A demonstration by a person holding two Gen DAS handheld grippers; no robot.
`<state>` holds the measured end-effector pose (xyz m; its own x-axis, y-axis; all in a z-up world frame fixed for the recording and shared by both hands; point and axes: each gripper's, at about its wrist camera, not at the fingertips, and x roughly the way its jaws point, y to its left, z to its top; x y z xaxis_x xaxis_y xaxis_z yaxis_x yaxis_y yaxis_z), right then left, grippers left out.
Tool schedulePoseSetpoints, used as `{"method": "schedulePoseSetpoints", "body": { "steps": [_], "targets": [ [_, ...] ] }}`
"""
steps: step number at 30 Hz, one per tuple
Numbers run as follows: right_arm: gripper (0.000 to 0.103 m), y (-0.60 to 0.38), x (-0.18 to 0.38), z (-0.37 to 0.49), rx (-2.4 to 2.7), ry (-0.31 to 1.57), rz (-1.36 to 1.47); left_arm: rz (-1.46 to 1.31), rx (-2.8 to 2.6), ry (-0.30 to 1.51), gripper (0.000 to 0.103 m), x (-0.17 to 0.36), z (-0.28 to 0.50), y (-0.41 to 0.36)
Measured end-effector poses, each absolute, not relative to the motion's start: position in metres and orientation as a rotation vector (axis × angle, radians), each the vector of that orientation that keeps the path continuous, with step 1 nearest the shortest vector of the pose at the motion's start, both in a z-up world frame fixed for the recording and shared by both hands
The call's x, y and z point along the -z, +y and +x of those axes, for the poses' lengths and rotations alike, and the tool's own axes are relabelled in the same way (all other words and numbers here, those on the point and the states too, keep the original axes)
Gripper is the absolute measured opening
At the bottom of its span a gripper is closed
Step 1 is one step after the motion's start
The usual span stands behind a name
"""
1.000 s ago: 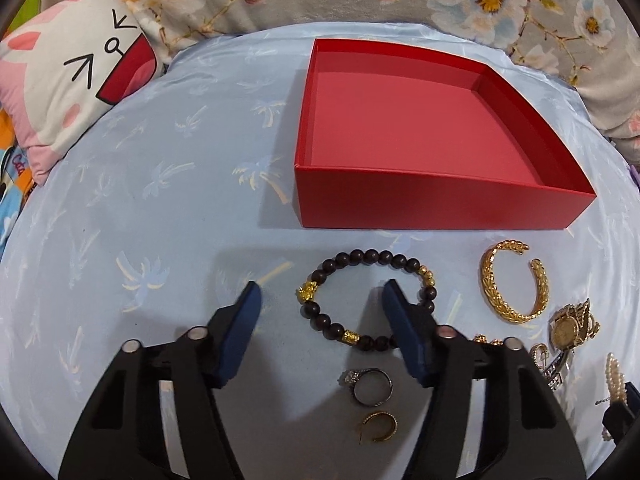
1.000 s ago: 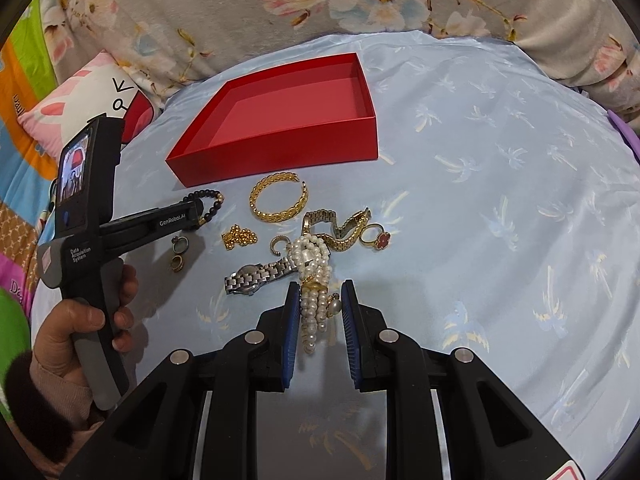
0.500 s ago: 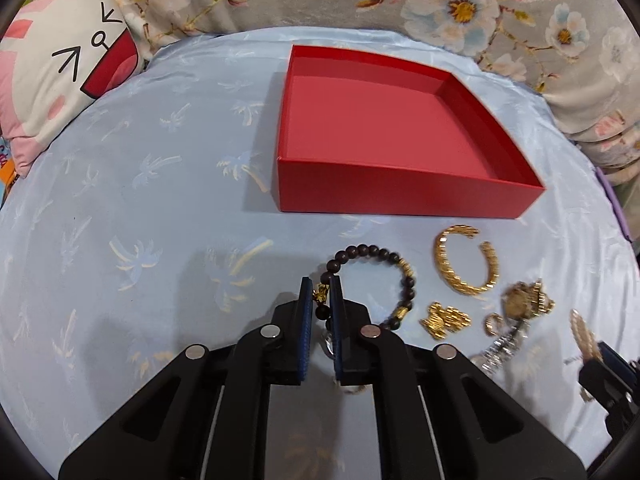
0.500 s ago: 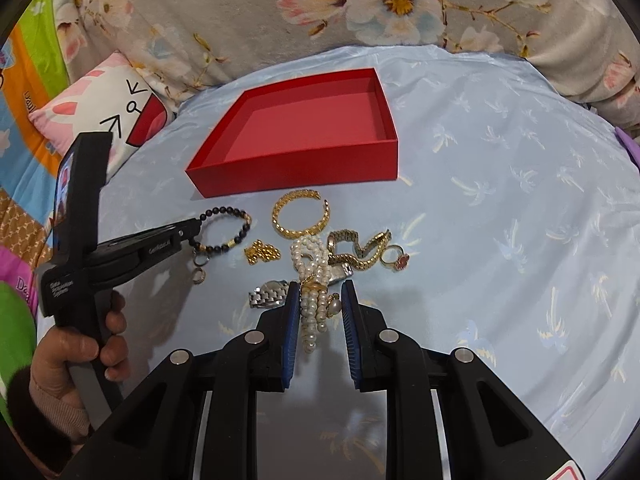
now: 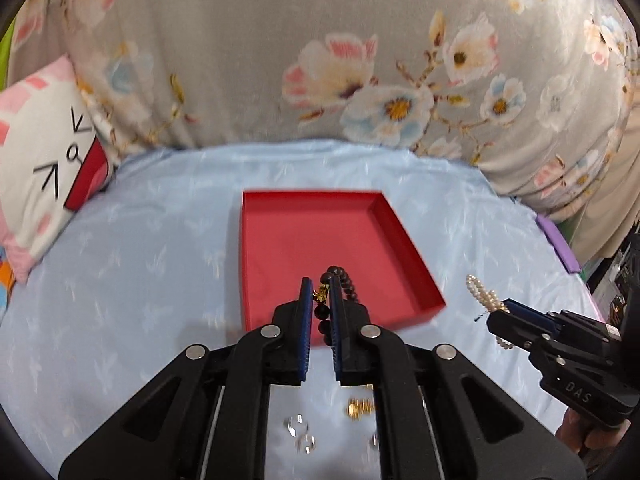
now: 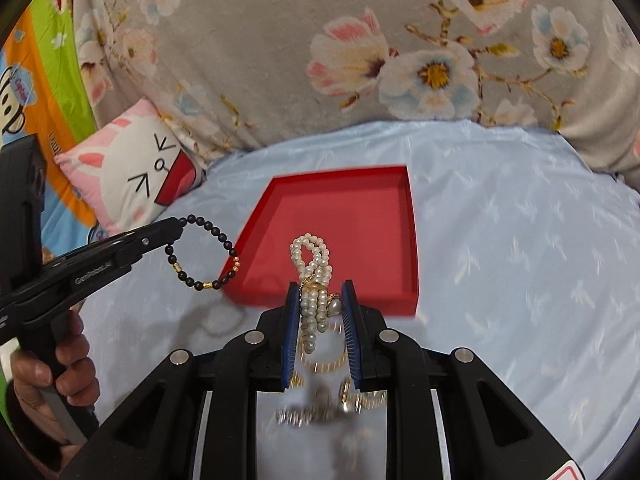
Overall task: Organize jewelry
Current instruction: 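Carry the pearl bracelet with the right tool while the left grasps the bead bracelet, then lower both bracelets into the red box and open both tools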
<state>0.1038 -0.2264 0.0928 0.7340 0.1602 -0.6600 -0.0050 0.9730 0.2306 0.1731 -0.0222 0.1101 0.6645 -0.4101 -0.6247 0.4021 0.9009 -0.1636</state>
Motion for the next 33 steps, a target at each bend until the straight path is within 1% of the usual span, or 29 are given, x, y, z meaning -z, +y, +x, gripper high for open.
{"method": "schedulePoseSetpoints", "body": {
  "steps": [4,10,16,19,23,25,26,27,28,29,31,33],
  "targets": [
    [0.019,-0.240,-0.095,0.160,-0.095,0.755,0.222,0.003,0.446,0.697,0.007,-0.113,0.218,-0.039],
    [0.019,-0.259,-0.070,0.261,-0.084,0.846,0.273,0.007,0.433,0.751,0.008,-0.084,0.291,-0.064],
    [0.020,-0.261,-0.035,0.324,-0.059,0.922,0.260,0.002,0.403,0.801,0.008,-0.052,0.346,-0.073],
    [0.020,-0.263,-0.019,0.342,-0.048,0.955,0.258,-0.002,0.392,0.821,0.008,-0.038,0.364,-0.074],
    [0.024,-0.268,-0.008,0.357,-0.028,0.971,0.274,0.014,0.389,0.836,0.009,-0.025,0.377,-0.078],
    [0.031,-0.272,-0.007,0.358,-0.016,0.961,0.275,0.016,0.373,0.831,0.010,-0.023,0.378,-0.078],
    [0.038,-0.274,-0.009,0.357,-0.011,0.950,0.278,0.016,0.364,0.825,0.018,-0.024,0.379,-0.078],
    [0.040,-0.276,-0.011,0.355,-0.005,0.939,0.278,0.018,0.345,0.819,0.025,-0.025,0.378,-0.076],
    [0.040,-0.277,-0.013,0.352,0.001,0.931,0.276,0.017,0.336,0.811,0.040,-0.026,0.377,-0.075],
    [0.040,-0.278,-0.017,0.347,0.006,0.920,0.270,0.016,0.330,0.801,0.046,-0.028,0.375,-0.073],
    [0.040,-0.280,-0.024,0.337,0.009,0.899,0.268,0.018,0.311,0.779,0.051,-0.035,0.368,-0.068],
    [0.040,-0.278,-0.034,0.319,-0.005,0.876,0.272,0.004,0.315,0.768,0.052,-0.042,0.358,-0.062]
  ]
}}
